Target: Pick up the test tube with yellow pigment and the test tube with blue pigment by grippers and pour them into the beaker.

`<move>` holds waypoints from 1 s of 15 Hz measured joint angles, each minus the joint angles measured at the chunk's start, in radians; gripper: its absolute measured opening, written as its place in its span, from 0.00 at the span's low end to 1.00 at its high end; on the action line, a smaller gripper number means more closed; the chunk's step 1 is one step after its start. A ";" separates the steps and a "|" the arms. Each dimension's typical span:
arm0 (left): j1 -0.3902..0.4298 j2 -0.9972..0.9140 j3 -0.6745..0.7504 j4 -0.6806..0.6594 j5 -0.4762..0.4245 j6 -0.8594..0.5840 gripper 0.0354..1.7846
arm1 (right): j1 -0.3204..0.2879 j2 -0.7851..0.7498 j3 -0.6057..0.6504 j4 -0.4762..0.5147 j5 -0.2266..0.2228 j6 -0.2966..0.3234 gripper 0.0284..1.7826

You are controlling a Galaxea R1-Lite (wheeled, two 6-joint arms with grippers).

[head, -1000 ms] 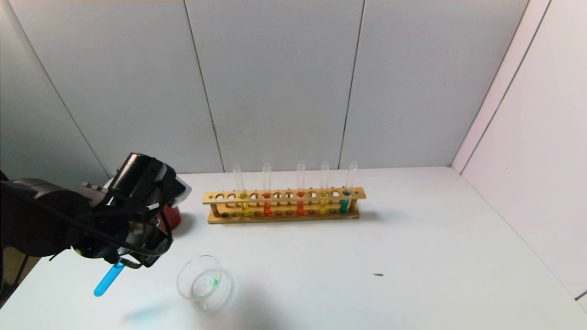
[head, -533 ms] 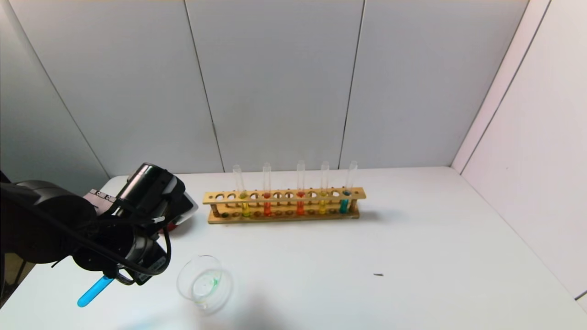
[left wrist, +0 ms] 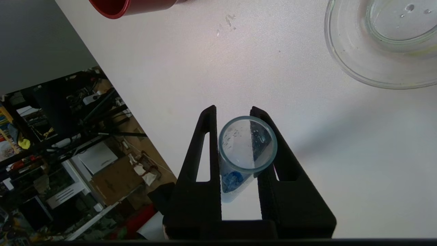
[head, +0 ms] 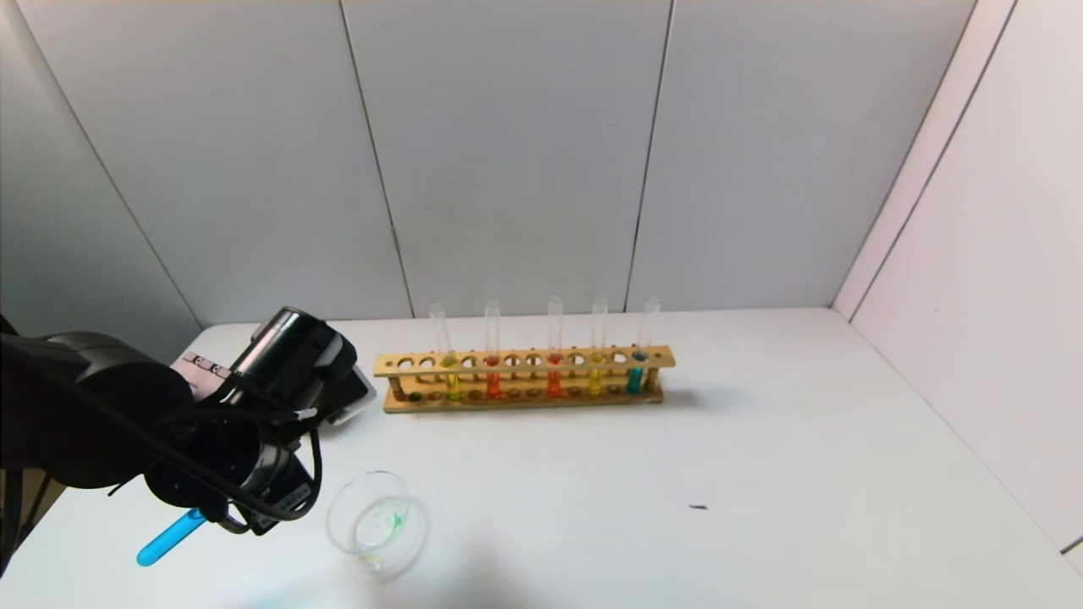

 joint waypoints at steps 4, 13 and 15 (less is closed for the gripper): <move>-0.002 0.021 -0.017 0.017 0.000 0.009 0.18 | 0.000 0.000 0.000 0.000 0.000 0.000 0.95; -0.062 0.120 -0.054 0.164 0.006 0.009 0.18 | 0.000 0.000 0.000 0.000 0.000 0.000 0.95; -0.074 0.146 -0.075 0.223 0.007 0.008 0.18 | 0.000 0.000 0.000 0.000 0.000 0.000 0.95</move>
